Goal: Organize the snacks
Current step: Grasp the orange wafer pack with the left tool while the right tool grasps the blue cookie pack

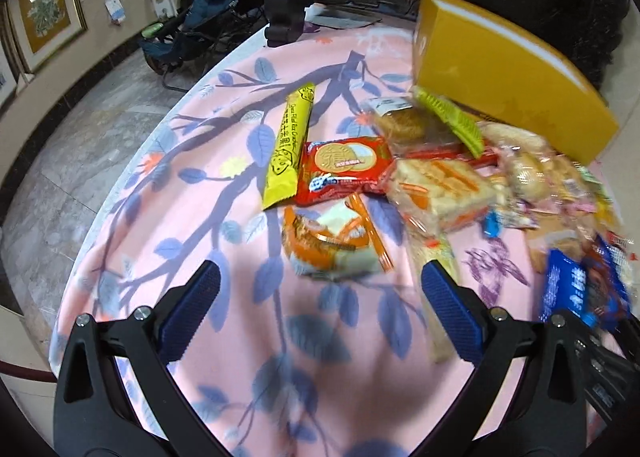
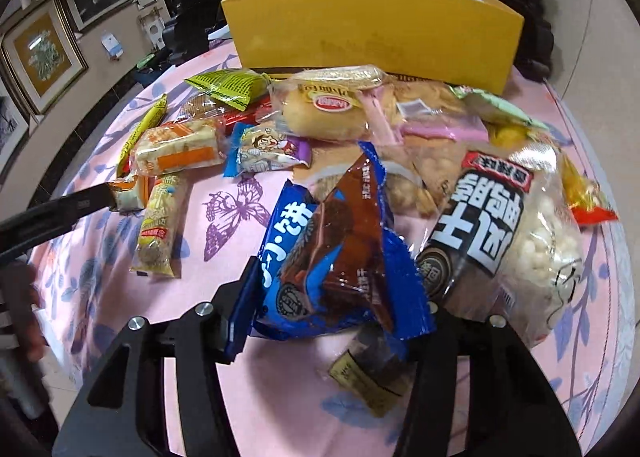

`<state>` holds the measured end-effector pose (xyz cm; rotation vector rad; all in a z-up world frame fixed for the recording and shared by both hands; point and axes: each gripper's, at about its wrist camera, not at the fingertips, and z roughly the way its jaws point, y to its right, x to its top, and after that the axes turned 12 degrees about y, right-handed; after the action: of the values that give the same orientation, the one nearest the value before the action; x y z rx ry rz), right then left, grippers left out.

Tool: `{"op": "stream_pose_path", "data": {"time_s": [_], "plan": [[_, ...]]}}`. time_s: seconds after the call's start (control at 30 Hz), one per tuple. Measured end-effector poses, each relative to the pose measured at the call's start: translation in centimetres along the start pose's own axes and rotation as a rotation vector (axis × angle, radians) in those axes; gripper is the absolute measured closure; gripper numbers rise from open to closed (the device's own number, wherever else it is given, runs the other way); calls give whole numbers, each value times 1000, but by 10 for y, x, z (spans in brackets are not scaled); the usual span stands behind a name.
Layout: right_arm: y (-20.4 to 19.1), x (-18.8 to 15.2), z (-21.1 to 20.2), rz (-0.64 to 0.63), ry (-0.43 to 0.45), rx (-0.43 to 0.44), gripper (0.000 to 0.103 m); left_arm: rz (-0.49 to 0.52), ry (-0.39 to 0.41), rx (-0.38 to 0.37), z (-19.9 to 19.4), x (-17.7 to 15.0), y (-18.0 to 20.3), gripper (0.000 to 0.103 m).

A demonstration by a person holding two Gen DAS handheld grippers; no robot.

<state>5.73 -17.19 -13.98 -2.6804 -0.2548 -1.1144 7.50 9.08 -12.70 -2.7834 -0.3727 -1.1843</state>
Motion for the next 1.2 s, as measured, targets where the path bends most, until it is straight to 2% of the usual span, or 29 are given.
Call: {"op": "stream_pose_path", "data": {"time_s": [0.17, 0.27, 0.43, 0.5, 0.53, 0.63, 0.7, 0.73, 0.87, 0.93, 0.97, 1.1, 1.2], "plan": [[2, 2, 5, 22, -5, 17, 48, 33, -46, 51, 39, -5, 10, 2], [5, 1, 7, 39, -6, 29, 48, -51, -10, 46, 49, -6, 0, 2], [1, 1, 13, 30, -16, 22, 46, -47, 6, 64, 55, -2, 1, 3], [-5, 0, 16, 10, -21, 8, 42, -21, 29, 44, 49, -3, 8, 20], [-9, -1, 18, 1, -28, 8, 40, -6, 38, 35, 46, -4, 12, 34], [-26, -6, 28, -47, -44, -3, 34, 46, 73, 58, 41, -8, 22, 36], [-34, -7, 33, -67, -15, -27, 34, 10, 64, 30, 42, -8, 16, 36], [-36, -6, 35, -73, 1, -39, 34, -8, 60, 17, 41, -8, 12, 44], [-41, -4, 43, -82, 60, -66, 49, 25, 76, -9, 39, -9, 8, 51], [-39, -1, 42, -44, 50, -39, 68, 33, 78, -27, 36, -11, 6, 53], [-37, -2, 39, -17, 42, -26, 73, 31, 74, -35, 33, -13, 3, 54], [-40, -10, 17, -4, 49, 7, 74, -6, 50, -72, 16, -22, -14, 55], [-40, -8, 0, 1, 72, 16, 74, -30, 60, -90, -1, -26, -20, 55]]}}
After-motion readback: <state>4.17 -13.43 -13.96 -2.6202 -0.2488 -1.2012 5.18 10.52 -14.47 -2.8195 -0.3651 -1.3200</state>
